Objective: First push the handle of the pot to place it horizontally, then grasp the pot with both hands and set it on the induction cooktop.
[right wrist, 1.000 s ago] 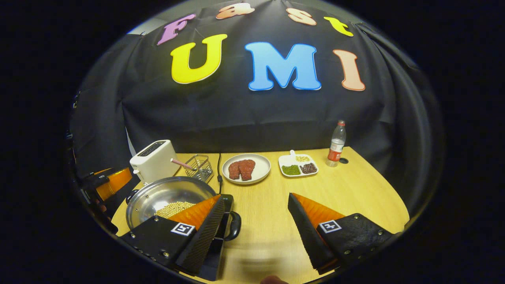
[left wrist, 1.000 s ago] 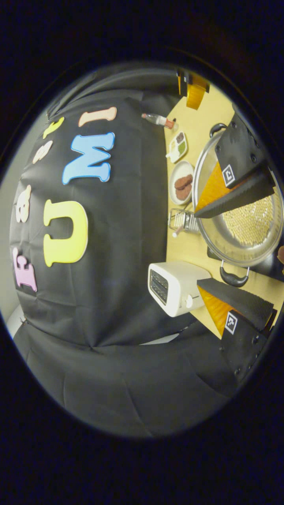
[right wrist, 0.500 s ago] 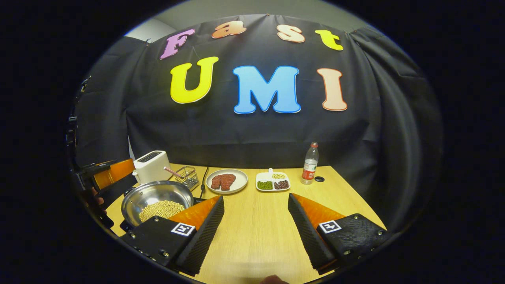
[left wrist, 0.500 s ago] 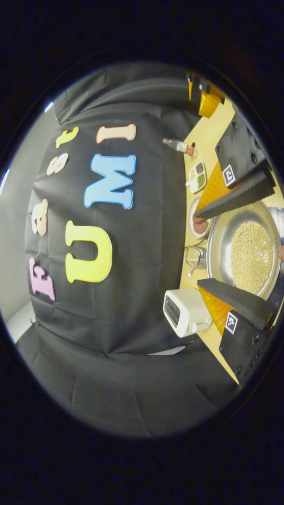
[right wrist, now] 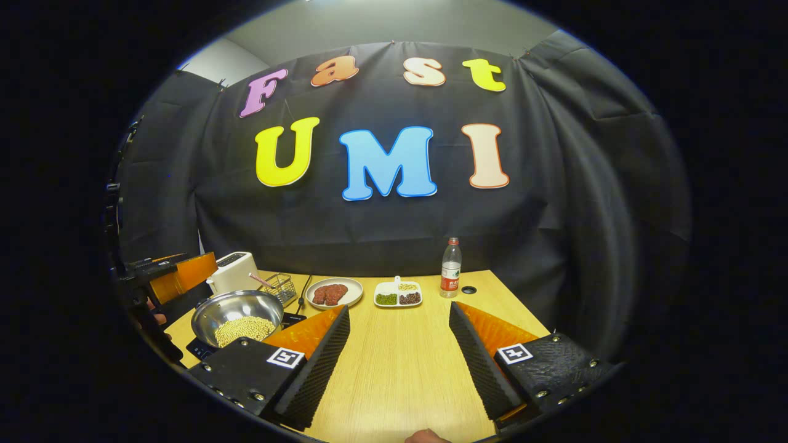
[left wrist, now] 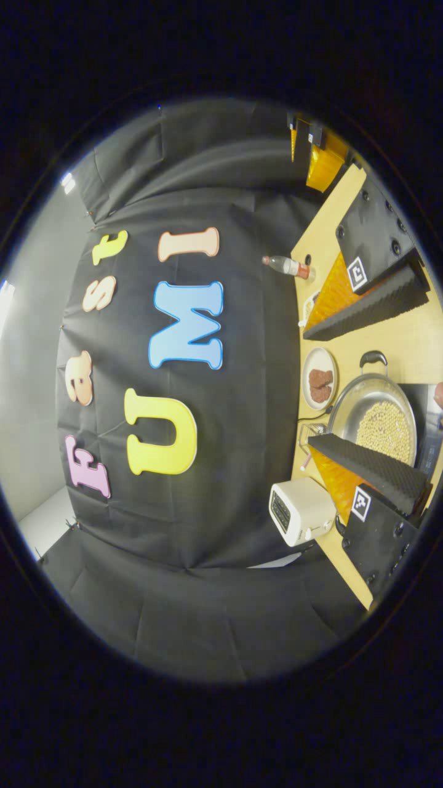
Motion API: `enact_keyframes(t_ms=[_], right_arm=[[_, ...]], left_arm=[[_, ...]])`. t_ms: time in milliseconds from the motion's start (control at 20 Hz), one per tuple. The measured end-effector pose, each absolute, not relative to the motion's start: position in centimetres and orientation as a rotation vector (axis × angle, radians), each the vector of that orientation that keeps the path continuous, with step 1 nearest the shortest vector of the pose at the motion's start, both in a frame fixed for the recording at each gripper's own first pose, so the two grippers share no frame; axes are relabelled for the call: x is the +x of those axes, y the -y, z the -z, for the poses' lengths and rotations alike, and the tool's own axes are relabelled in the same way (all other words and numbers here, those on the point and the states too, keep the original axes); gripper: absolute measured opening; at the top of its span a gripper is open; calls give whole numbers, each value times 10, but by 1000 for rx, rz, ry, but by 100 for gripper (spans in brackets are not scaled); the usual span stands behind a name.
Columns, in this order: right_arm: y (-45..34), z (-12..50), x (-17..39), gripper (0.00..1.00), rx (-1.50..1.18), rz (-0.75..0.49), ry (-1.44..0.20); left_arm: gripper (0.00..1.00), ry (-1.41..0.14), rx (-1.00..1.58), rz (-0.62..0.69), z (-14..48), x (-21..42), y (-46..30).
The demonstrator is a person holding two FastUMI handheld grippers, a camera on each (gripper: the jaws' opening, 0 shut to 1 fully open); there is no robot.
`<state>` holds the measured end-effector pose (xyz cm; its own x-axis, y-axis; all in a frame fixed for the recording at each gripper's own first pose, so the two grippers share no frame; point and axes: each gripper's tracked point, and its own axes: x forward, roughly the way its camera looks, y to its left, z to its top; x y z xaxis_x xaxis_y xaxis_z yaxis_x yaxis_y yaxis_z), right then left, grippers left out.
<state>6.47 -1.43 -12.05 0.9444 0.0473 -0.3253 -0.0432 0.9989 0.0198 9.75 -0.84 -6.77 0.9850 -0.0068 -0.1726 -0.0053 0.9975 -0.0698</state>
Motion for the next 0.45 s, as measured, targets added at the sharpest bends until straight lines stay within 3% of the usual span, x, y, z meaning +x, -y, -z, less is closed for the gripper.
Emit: enact_keyframes(t_ms=[450], right_arm=[[34, 61, 13, 98, -16, -47, -165]], left_arm=[[100, 21, -19, -26, -4, 14, 22]])
